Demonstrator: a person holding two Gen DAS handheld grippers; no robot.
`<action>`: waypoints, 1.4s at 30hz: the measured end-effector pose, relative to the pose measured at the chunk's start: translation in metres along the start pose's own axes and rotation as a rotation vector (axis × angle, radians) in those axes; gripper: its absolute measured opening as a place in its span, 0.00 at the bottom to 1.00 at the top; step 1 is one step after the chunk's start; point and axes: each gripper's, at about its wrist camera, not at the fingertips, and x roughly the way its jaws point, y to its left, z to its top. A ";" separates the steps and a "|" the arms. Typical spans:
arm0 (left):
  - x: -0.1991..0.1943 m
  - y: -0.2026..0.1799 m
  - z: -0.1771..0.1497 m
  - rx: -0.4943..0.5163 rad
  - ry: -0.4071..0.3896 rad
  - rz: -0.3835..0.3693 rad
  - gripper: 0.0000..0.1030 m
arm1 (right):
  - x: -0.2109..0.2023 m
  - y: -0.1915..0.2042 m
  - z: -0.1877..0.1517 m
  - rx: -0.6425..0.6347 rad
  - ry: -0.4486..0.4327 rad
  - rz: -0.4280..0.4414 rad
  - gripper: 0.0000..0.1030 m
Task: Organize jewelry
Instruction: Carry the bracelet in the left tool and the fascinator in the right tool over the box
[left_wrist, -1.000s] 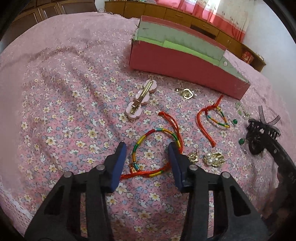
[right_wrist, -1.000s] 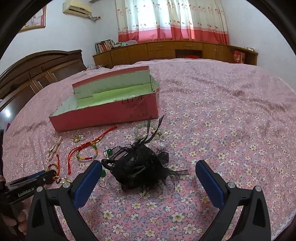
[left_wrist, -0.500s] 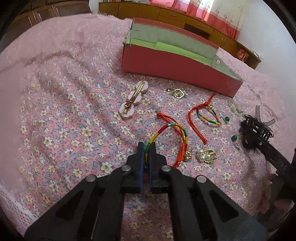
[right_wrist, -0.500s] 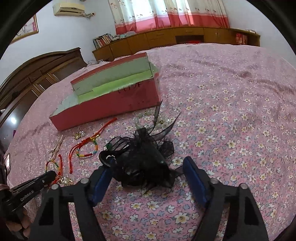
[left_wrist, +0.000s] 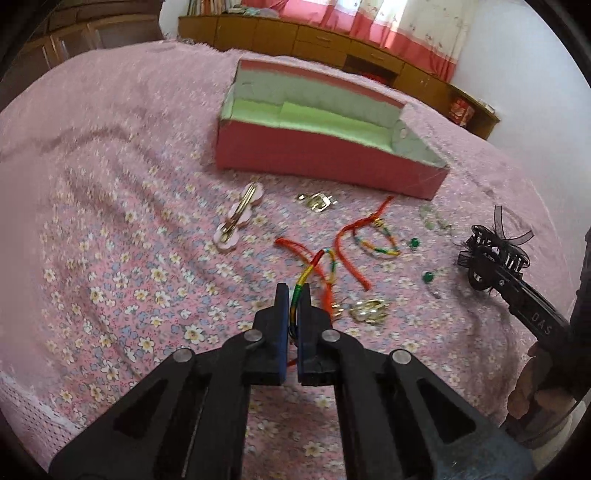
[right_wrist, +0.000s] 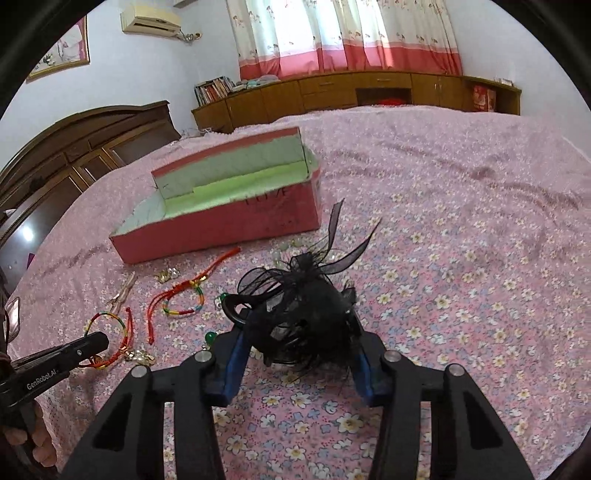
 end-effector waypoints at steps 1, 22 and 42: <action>-0.005 -0.001 0.001 0.004 -0.007 -0.007 0.00 | -0.002 0.000 0.001 -0.001 -0.005 0.000 0.49; -0.057 -0.014 0.055 0.067 -0.175 -0.028 0.00 | -0.041 0.027 0.043 -0.084 -0.126 0.043 0.49; -0.011 -0.014 0.137 0.084 -0.238 0.002 0.00 | 0.002 0.051 0.119 -0.175 -0.135 0.086 0.49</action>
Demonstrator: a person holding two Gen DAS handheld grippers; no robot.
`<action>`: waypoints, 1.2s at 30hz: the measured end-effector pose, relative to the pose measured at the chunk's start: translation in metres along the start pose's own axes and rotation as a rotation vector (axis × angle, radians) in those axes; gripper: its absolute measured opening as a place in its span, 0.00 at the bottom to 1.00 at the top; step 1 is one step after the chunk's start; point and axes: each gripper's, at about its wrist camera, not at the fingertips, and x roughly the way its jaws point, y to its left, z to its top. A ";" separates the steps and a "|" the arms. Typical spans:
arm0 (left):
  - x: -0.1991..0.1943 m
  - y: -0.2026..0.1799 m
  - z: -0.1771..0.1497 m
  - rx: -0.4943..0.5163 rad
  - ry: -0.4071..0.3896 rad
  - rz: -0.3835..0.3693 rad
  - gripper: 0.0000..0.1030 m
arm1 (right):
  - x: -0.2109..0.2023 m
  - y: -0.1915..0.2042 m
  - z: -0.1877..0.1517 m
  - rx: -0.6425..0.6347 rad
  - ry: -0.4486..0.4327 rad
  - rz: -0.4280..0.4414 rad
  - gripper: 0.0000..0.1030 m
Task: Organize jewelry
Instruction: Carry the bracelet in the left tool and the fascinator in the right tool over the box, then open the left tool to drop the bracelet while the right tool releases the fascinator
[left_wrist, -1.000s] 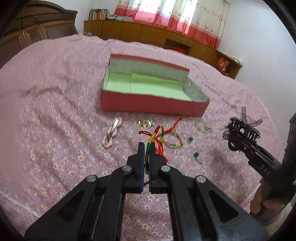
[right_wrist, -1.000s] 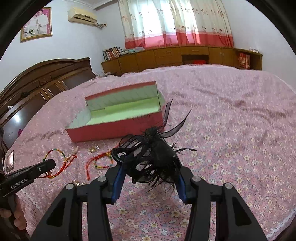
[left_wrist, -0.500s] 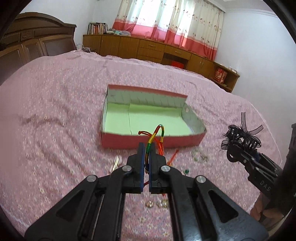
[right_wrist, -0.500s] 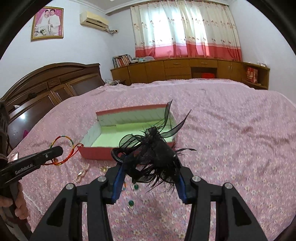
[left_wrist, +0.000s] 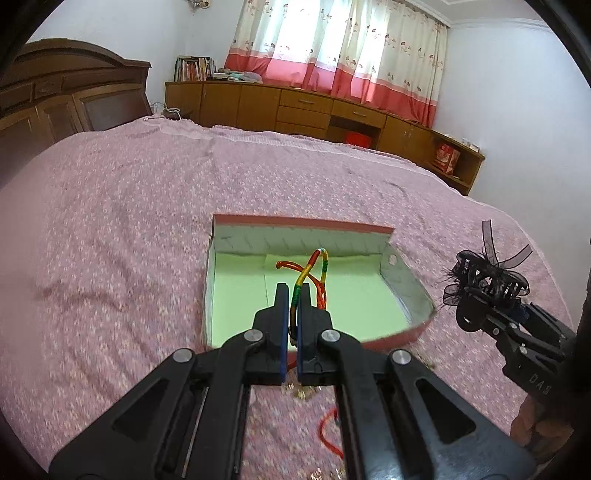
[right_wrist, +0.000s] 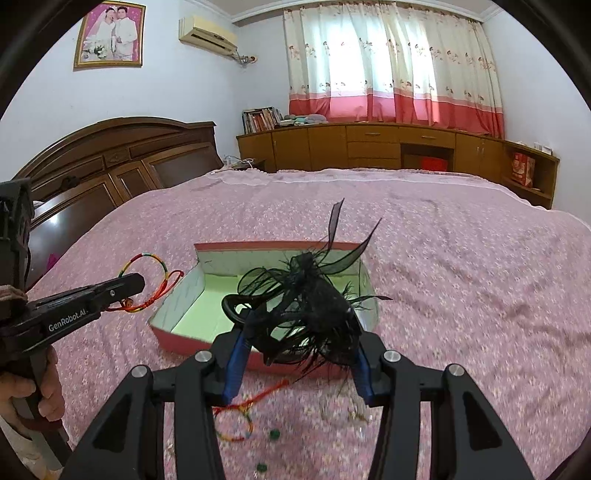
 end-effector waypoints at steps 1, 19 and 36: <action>0.005 0.001 0.003 0.000 0.000 0.001 0.00 | 0.004 -0.001 0.003 0.002 0.003 0.001 0.49; 0.097 0.015 0.022 0.001 0.109 0.034 0.00 | 0.108 -0.024 0.033 0.034 0.155 -0.006 0.49; 0.158 0.035 0.008 -0.009 0.249 0.079 0.00 | 0.179 -0.037 0.012 0.046 0.317 -0.069 0.49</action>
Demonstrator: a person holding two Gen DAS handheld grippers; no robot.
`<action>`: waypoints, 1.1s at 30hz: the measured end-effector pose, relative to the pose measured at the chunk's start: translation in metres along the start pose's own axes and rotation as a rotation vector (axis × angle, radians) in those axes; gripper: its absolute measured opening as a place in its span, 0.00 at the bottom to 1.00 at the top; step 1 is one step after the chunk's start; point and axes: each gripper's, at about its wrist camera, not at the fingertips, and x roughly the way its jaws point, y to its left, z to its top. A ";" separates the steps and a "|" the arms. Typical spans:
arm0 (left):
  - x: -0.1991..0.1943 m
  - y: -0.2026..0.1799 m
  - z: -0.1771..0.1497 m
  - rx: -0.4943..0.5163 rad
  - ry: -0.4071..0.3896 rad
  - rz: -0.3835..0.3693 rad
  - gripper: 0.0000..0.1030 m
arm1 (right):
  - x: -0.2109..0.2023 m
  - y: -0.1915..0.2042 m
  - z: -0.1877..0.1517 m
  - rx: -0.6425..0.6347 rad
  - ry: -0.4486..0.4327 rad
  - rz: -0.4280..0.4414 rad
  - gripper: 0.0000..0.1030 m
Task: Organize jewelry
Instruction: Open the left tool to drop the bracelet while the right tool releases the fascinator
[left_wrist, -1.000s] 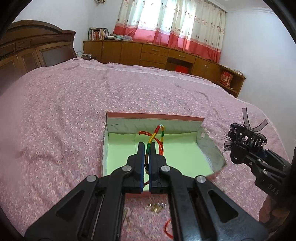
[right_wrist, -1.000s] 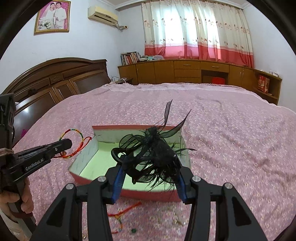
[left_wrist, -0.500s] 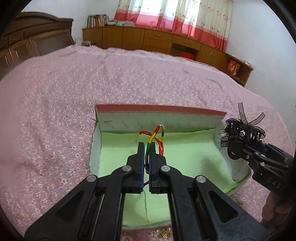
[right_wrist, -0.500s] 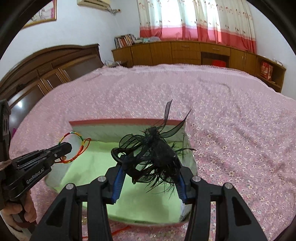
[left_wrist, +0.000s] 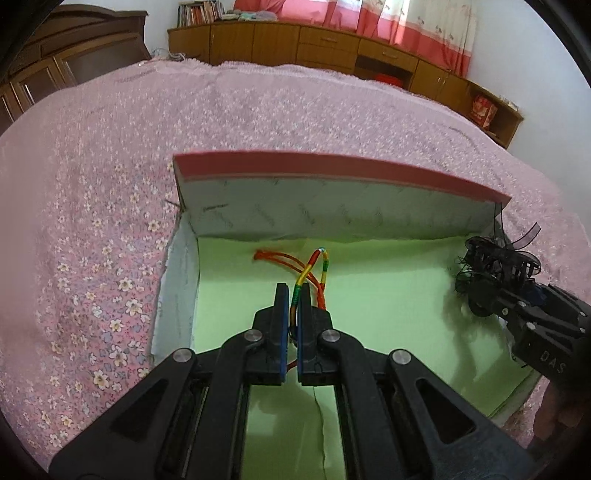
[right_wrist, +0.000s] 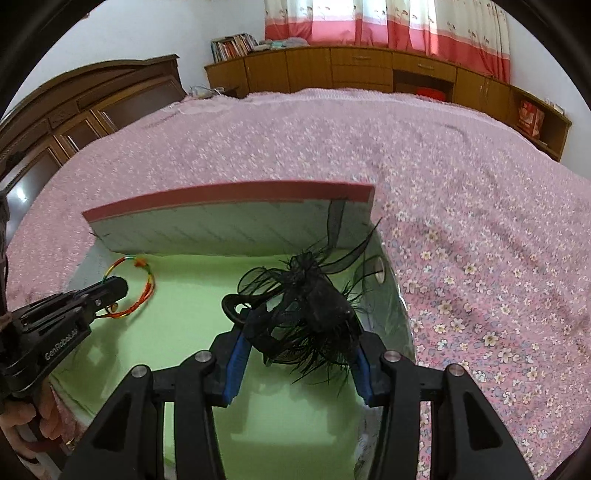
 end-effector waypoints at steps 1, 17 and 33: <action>0.000 -0.001 0.000 0.002 0.003 -0.002 0.00 | 0.001 0.001 -0.001 0.001 0.004 -0.005 0.49; -0.015 -0.016 0.001 0.041 -0.027 -0.008 0.35 | -0.006 0.002 0.002 -0.007 -0.034 -0.022 0.67; -0.068 -0.018 -0.008 0.032 -0.095 -0.036 0.38 | -0.066 0.003 -0.003 0.030 -0.137 0.063 0.73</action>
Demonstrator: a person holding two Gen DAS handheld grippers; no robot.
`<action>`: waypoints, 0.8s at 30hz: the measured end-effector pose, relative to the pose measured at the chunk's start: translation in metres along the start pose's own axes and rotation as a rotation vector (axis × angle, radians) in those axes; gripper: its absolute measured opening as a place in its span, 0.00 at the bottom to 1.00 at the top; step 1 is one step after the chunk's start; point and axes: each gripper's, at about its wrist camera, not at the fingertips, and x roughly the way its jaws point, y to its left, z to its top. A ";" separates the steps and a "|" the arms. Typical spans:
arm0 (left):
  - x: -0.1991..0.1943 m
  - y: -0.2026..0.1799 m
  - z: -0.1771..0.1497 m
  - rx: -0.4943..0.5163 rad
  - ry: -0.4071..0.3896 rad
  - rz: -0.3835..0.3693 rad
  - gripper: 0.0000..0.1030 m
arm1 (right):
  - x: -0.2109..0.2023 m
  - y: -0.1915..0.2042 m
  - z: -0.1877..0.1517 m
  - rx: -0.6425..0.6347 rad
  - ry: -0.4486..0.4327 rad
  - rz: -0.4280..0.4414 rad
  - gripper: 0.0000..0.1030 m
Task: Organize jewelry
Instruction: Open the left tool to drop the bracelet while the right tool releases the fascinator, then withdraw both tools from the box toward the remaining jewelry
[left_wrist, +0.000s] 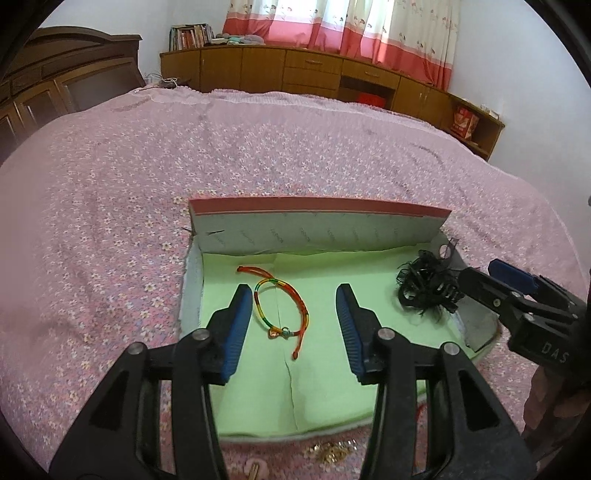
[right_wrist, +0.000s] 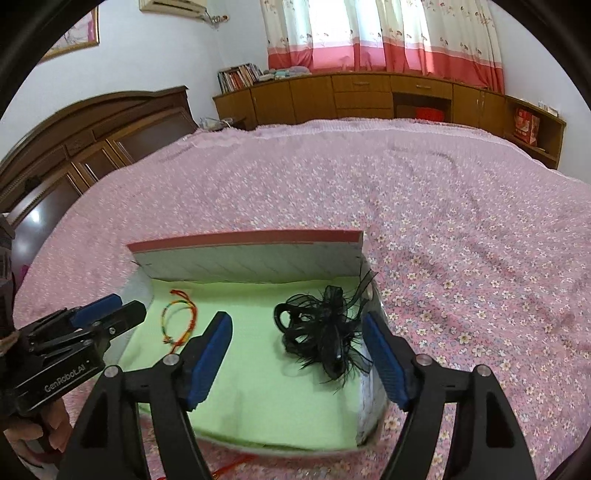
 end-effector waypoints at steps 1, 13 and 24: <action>-0.004 0.000 -0.001 0.000 0.000 0.004 0.38 | -0.004 0.000 -0.001 0.001 -0.008 0.004 0.73; -0.050 -0.003 -0.011 0.004 -0.031 0.002 0.38 | -0.069 0.000 -0.018 0.042 -0.104 0.046 0.73; -0.070 0.007 -0.035 -0.022 0.004 0.024 0.39 | -0.097 -0.008 -0.047 0.045 -0.104 0.024 0.75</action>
